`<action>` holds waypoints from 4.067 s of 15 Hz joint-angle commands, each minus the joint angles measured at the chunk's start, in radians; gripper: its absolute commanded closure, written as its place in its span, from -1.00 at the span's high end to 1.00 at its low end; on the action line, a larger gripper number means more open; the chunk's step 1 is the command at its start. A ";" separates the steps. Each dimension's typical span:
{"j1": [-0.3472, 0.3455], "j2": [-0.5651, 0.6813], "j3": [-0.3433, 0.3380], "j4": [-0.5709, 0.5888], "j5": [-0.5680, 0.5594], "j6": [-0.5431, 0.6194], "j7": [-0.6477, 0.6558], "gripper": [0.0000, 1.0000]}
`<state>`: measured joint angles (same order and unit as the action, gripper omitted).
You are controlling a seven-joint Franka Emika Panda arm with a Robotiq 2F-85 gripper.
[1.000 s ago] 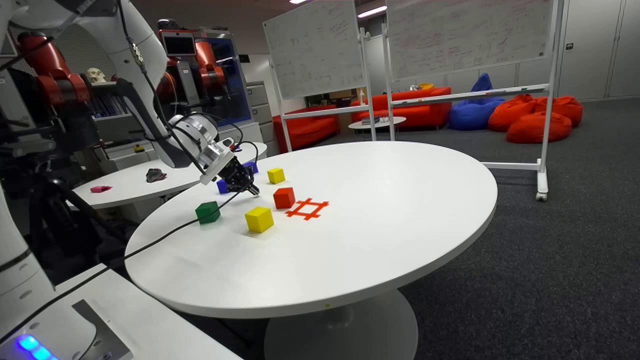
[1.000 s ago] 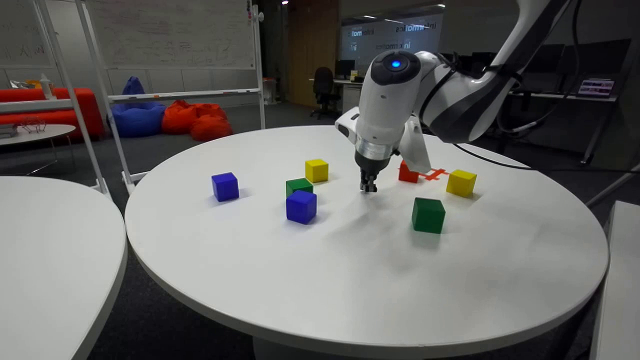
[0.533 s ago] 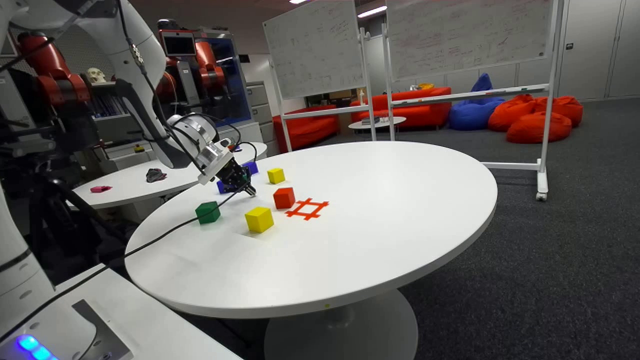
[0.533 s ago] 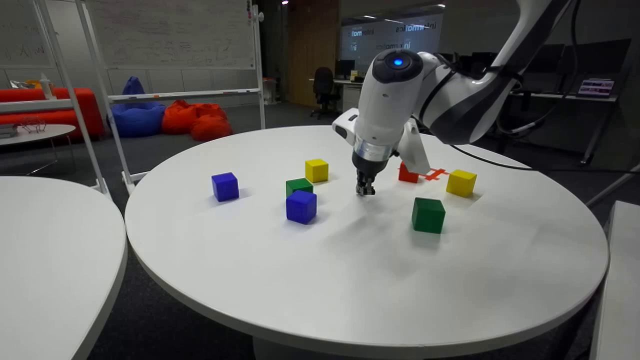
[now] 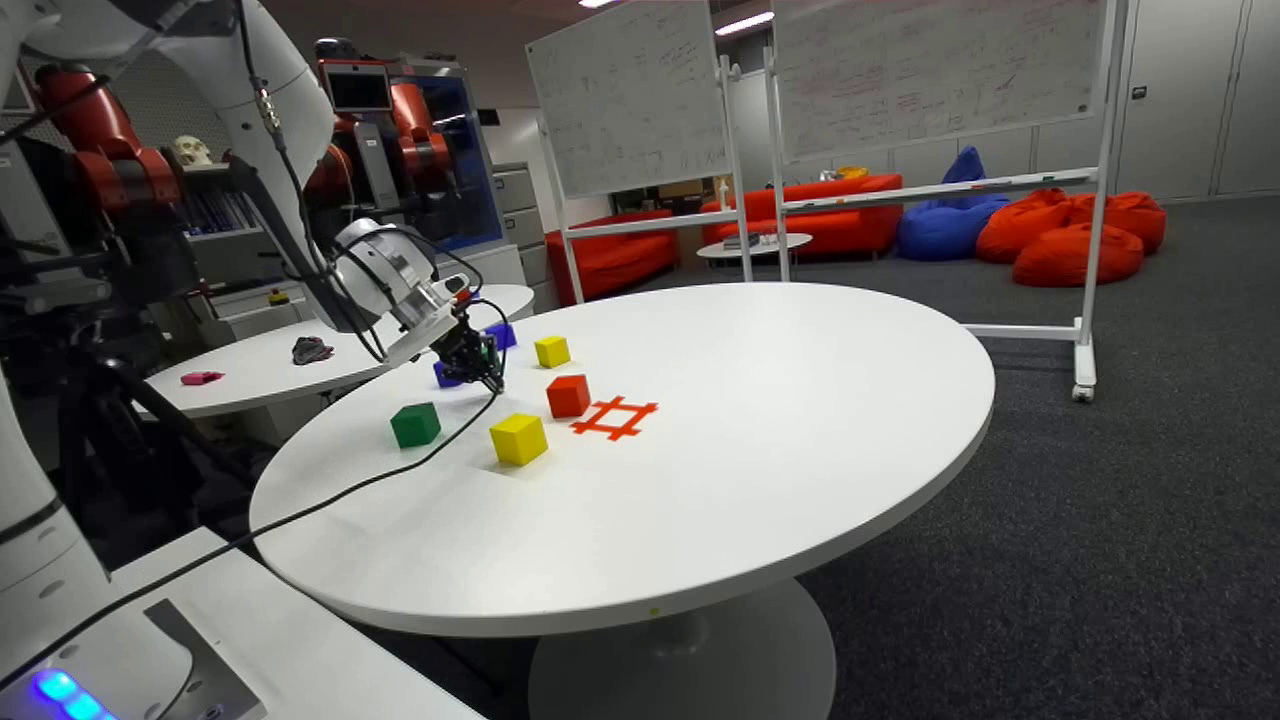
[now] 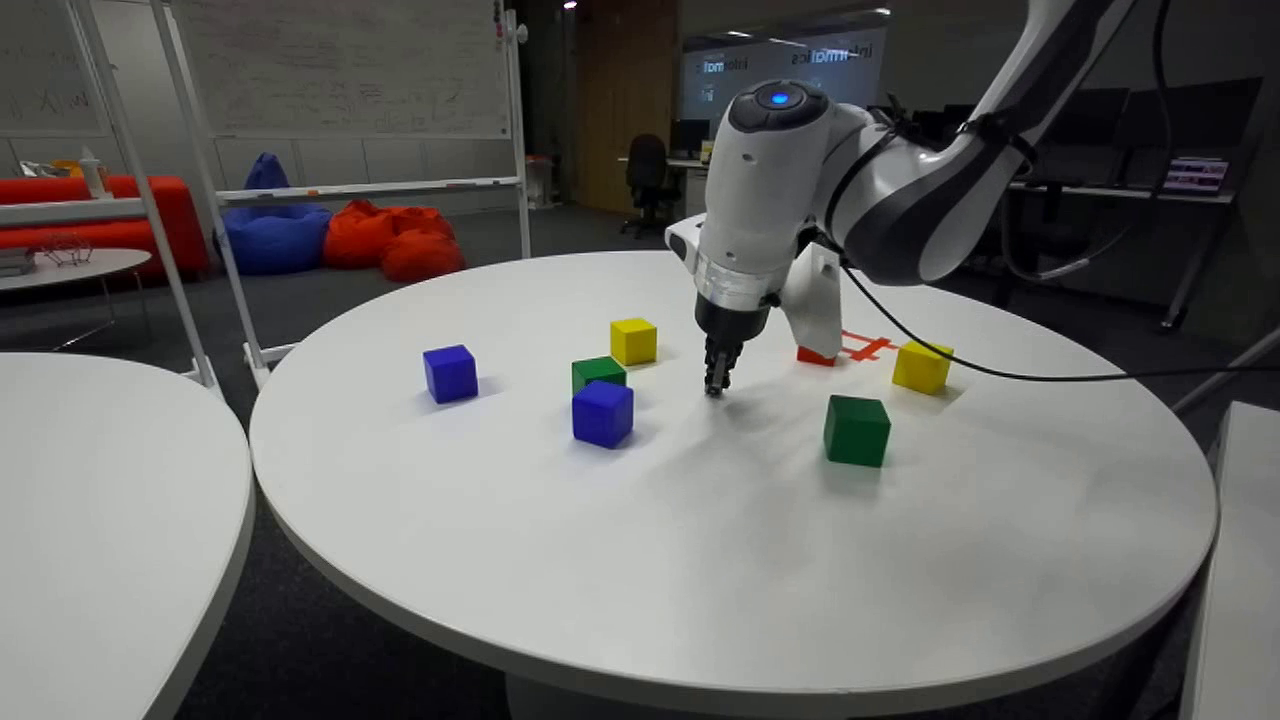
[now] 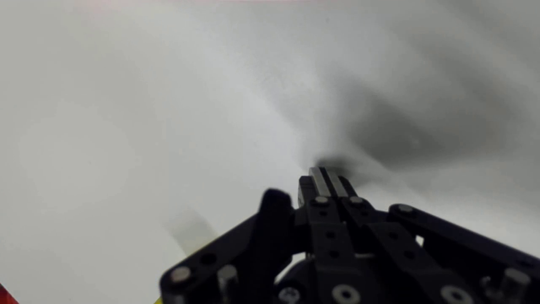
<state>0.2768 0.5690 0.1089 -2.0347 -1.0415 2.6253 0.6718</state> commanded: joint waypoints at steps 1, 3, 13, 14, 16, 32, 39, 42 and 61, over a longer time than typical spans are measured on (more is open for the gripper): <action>0.023 -0.001 -0.026 0.000 0.055 0.026 0.001 -1.00; 0.029 -0.001 -0.032 0.002 0.062 0.029 0.001 -0.98; 0.021 -0.022 -0.022 -0.024 0.193 0.075 0.114 -1.00; 0.026 -0.024 -0.025 -0.028 0.225 0.095 0.127 -1.00; 0.048 -0.022 -0.040 -0.029 0.271 0.124 0.143 -1.00; 0.180 -0.193 -0.112 -0.113 0.242 0.129 0.244 -1.00; 0.188 -0.145 -0.103 -0.041 0.263 0.091 0.227 -1.00; 0.188 -0.131 -0.131 -0.024 0.246 0.086 0.258 -1.00; 0.177 -0.141 -0.340 -0.040 0.262 0.130 0.513 -0.98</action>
<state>0.4538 0.4284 -0.2313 -2.0747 -0.7791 2.7557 1.1850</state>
